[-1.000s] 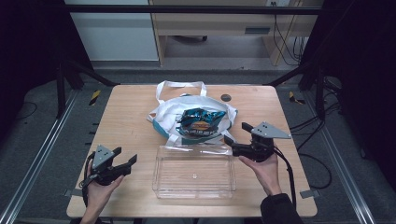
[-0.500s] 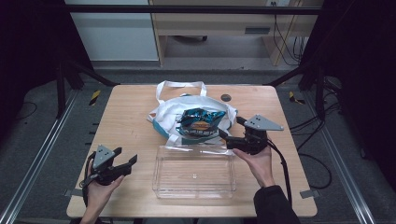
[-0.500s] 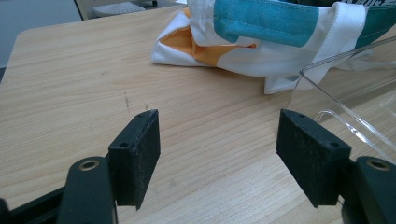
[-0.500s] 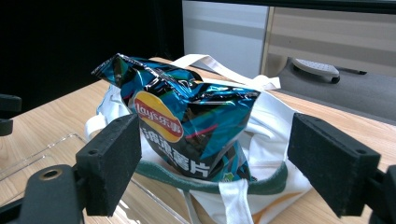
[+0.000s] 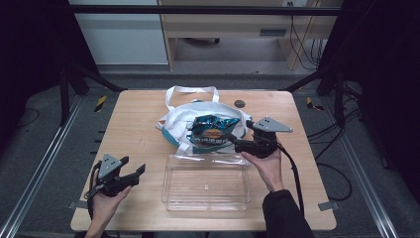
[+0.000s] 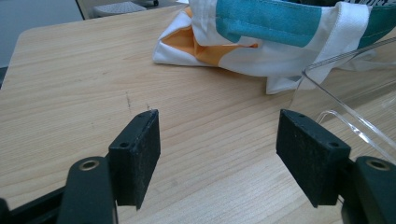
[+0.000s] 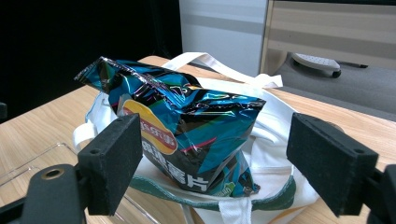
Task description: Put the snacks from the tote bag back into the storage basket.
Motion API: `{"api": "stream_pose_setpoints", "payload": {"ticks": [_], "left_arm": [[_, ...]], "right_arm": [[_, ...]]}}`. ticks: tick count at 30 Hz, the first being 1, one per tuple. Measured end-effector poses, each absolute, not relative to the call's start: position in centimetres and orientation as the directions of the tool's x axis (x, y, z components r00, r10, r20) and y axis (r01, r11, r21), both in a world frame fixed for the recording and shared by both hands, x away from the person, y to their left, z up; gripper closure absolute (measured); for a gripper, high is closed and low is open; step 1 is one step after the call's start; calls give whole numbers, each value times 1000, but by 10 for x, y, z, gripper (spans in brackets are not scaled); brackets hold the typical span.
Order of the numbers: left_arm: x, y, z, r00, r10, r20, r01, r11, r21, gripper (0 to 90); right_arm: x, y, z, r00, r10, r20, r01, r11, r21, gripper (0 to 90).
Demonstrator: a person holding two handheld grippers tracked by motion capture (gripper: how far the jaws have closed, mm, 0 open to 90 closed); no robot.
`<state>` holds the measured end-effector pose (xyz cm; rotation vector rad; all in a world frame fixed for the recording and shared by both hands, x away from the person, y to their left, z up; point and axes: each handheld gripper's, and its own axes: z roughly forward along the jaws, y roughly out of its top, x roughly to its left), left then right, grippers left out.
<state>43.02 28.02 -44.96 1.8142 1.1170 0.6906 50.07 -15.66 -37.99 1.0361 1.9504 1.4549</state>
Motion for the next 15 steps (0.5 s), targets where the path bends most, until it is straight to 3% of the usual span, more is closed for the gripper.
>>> {"api": "stream_pose_setpoints", "payload": {"ticks": [15], "left_arm": [[430,280,-450,448,894,19,412,-225,883,304]], "right_arm": [[515,-143,-383,-590,806,49,299,162,941,183]]}}
